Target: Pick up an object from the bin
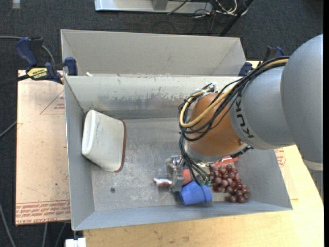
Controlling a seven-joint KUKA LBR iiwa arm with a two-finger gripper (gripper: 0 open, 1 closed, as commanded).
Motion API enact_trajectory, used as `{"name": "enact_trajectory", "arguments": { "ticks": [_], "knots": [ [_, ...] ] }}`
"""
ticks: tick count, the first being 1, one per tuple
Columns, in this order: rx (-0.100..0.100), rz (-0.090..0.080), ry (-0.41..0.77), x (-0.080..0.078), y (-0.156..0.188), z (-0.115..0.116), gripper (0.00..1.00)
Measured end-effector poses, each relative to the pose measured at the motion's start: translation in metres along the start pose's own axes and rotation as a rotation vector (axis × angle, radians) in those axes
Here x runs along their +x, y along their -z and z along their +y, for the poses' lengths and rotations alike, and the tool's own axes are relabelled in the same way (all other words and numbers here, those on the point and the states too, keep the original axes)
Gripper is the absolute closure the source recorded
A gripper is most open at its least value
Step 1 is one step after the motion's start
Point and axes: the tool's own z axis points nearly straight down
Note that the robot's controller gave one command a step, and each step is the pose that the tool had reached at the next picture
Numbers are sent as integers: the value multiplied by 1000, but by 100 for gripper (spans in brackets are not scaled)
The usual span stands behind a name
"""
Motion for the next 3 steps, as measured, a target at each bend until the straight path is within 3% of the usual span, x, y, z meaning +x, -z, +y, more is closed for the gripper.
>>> {"name": "enact_trajectory", "arguments": {
  "ticks": [1, 2, 3],
  "knots": [
    [-1, -2, 51, 0, 117, -3, 100],
    [-1, -2, 51, 0, 117, -4, 100],
    [-1, 4, 55, -1, 159, 0, 100]
  ]
}}
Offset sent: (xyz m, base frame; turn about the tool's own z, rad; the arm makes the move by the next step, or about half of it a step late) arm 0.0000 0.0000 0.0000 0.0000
